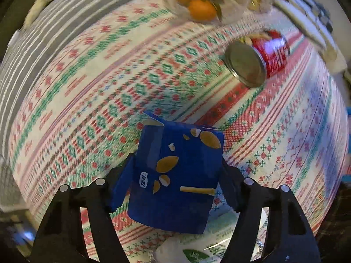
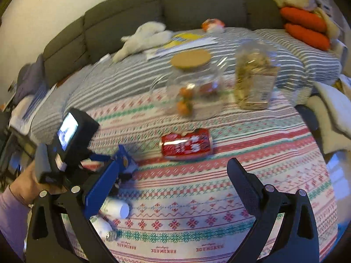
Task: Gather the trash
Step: 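Grasp the blue biscuit box with the left tool while the right tool reaches toward the white bottles, then grasp the white AD milk bottle with the right tool while the left tool holds the box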
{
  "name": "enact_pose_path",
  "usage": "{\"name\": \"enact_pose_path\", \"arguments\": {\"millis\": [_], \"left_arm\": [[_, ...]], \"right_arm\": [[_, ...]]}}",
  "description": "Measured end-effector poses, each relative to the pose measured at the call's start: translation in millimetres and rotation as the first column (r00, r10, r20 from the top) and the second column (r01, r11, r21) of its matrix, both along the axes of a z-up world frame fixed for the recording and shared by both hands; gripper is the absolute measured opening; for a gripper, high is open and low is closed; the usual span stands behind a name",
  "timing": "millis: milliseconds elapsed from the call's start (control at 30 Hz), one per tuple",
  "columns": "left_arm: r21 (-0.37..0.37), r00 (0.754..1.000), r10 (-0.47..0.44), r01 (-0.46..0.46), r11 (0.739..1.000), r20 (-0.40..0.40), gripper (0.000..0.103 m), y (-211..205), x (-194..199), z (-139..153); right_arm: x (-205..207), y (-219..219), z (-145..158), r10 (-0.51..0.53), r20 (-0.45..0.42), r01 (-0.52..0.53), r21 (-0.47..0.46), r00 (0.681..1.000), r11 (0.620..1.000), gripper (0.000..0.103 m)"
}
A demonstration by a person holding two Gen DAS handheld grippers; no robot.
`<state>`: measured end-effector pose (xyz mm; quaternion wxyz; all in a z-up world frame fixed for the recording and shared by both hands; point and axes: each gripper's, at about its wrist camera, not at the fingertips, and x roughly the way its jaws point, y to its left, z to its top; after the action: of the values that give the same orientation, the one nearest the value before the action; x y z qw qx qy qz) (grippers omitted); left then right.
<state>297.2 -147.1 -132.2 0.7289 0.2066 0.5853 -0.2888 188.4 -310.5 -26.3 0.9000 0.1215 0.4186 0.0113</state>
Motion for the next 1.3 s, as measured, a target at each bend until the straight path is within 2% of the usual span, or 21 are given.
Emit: {"name": "enact_pose_path", "arguments": {"millis": [133, 200, 333, 367, 433, 633, 800, 900, 1000, 1067, 1100, 1133, 1200, 1300], "left_arm": [[-0.102, 0.99, 0.135, -0.129, 0.986, 0.051, 0.067, 34, 1, 17], [-0.15, 0.975, 0.209, -0.195, 0.969, 0.082, 0.067, 52, -2, 31], [-0.268, 0.928, 0.353, -0.312, 0.911, 0.117, 0.067, 87, -13, 63], [-0.304, 0.913, 0.391, -0.342, 0.889, 0.116, 0.067, 100, -20, 71], [-0.347, 0.889, 0.444, -0.384, 0.856, 0.109, 0.067, 104, -26, 86], [-0.451, 0.836, 0.541, -0.451, 0.77, 0.088, 0.068, 149, -64, 123], [-0.516, 0.809, 0.585, -0.478, 0.71, 0.056, 0.068, 168, -91, 130], [-0.529, 0.802, 0.596, -0.486, 0.696, 0.048, 0.068, 176, -95, 133], [-0.532, 0.797, 0.601, -0.485, 0.694, 0.057, 0.068, 180, -98, 135], [-0.537, 0.797, 0.602, -0.485, 0.69, 0.053, 0.068, 181, -97, 134], [-0.538, 0.796, 0.603, -0.486, 0.689, 0.052, 0.068, 181, -96, 133], [-0.538, 0.795, 0.605, -0.487, 0.688, 0.054, 0.068, 182, -95, 133], [-0.539, 0.789, 0.612, -0.492, 0.684, 0.057, 0.068, 185, -93, 132], [-0.541, 0.777, 0.628, -0.51, 0.668, 0.042, 0.068, 191, -87, 128]], "right_arm": [[3, 15, -3, 0.096, 0.007, -0.096, 0.038, 0.995, 0.995, 0.096], [5, 27, -6, 0.16, 0.006, -0.16, 0.04, 0.987, 0.986, 0.096], [11, 63, -18, 0.264, -0.013, -0.264, -0.05, 0.965, 0.963, 0.096], [12, 71, -21, 0.289, -0.018, -0.289, -0.072, 0.957, 0.954, 0.096], [15, 94, -32, 0.364, -0.054, -0.368, -0.127, 0.93, 0.921, 0.089], [20, 138, -58, 0.475, -0.163, -0.5, -0.195, 0.865, 0.844, 0.074], [19, 164, -78, 0.554, -0.24, -0.598, -0.198, 0.798, 0.776, 0.074], [17, 177, -87, 0.571, -0.273, -0.629, -0.234, 0.774, 0.741, 0.073], [25, 180, -104, 0.546, -0.314, -0.622, -0.242, 0.776, 0.744, 0.071], [30, 177, -104, 0.535, -0.297, -0.601, -0.21, 0.791, 0.771, 0.071], [33, 176, -104, 0.518, -0.293, -0.582, -0.205, 0.804, 0.787, 0.067], [35, 174, -102, 0.508, -0.282, -0.567, -0.201, 0.814, 0.799, 0.055], [40, 171, -99, 0.48, -0.264, -0.532, -0.184, 0.837, 0.827, 0.042], [48, 161, -96, 0.417, -0.243, -0.461, -0.164, 0.876, 0.872, 0.039]]}}
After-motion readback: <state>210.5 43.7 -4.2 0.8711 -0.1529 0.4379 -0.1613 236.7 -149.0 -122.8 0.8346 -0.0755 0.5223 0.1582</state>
